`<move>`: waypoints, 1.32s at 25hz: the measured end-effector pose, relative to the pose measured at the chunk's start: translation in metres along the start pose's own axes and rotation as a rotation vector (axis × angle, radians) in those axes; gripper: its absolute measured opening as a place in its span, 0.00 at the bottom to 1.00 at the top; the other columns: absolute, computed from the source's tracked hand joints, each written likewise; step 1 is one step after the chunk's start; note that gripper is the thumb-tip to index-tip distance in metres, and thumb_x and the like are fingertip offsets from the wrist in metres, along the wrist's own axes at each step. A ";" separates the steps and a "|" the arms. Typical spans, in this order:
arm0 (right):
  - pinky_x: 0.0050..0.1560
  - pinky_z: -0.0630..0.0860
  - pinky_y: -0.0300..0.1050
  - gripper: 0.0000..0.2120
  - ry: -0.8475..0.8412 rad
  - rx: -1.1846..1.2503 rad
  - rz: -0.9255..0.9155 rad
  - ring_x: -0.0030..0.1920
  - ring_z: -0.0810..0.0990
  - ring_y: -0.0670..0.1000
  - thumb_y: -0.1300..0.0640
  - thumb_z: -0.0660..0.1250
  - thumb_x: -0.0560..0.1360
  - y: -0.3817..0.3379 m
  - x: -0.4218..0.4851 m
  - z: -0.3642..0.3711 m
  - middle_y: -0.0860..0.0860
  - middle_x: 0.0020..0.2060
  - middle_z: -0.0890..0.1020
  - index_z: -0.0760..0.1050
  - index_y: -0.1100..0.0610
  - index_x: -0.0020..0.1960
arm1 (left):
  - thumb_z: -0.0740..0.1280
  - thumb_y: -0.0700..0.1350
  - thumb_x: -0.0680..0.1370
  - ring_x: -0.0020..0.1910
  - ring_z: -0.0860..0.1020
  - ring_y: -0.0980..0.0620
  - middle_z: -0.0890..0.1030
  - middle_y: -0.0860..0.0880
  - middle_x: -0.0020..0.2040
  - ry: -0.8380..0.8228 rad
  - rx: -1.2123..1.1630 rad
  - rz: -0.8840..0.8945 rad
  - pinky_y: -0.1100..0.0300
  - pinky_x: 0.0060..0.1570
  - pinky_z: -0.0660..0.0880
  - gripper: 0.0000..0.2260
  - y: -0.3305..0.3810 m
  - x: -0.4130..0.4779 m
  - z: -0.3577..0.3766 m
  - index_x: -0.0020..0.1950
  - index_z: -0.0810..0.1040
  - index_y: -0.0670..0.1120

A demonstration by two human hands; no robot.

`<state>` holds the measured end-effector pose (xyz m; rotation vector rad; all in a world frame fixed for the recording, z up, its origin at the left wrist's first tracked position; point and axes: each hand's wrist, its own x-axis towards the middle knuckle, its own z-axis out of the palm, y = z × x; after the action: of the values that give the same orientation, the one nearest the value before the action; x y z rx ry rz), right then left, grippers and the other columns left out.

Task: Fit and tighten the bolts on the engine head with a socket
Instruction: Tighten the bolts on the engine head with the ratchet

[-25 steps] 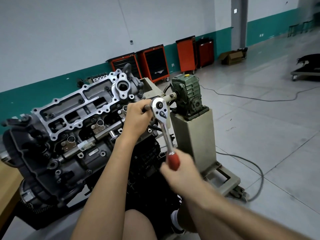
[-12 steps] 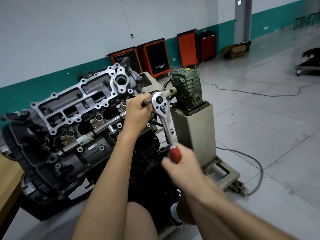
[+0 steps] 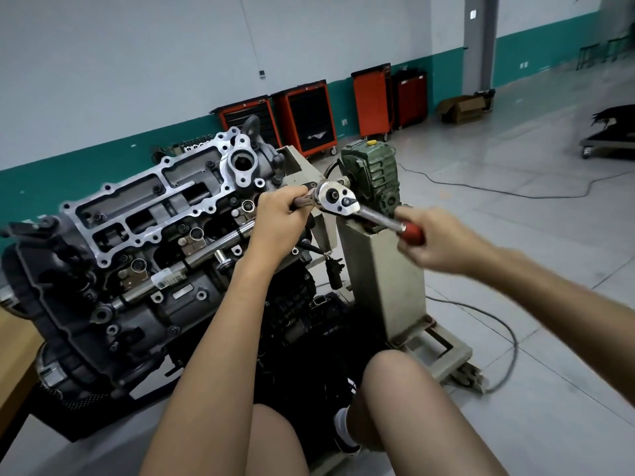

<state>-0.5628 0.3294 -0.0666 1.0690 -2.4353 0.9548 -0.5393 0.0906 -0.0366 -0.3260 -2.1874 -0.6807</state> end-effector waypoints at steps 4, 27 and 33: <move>0.29 0.63 0.38 0.12 0.073 -0.005 0.006 0.26 0.67 0.47 0.63 0.67 0.70 -0.005 0.002 0.007 0.46 0.26 0.69 0.66 0.52 0.36 | 0.60 0.31 0.74 0.25 0.61 0.59 0.65 0.46 0.24 0.024 -0.025 -0.034 0.64 0.27 0.56 0.12 -0.006 -0.003 -0.002 0.30 0.70 0.32; 0.27 0.64 0.39 0.19 0.212 0.320 0.153 0.24 0.65 0.47 0.66 0.69 0.70 -0.037 -0.038 0.059 0.47 0.24 0.66 0.62 0.49 0.34 | 0.59 0.30 0.73 0.25 0.61 0.60 0.63 0.51 0.24 0.083 -0.041 -0.070 0.69 0.25 0.56 0.18 -0.003 -0.006 0.001 0.27 0.62 0.44; 0.22 0.63 0.40 0.08 0.249 1.060 0.427 0.22 0.63 0.47 0.59 0.62 0.64 -0.141 -0.053 0.142 0.45 0.22 0.64 0.64 0.50 0.31 | 0.65 0.28 0.72 0.28 0.65 0.54 0.72 0.36 0.28 0.085 0.012 -0.093 0.53 0.27 0.62 0.11 -0.008 -0.005 0.004 0.31 0.69 0.33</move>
<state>-0.4255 0.1902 -0.1342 0.5729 -1.9113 2.4861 -0.5417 0.0865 -0.0455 -0.1865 -2.1357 -0.7192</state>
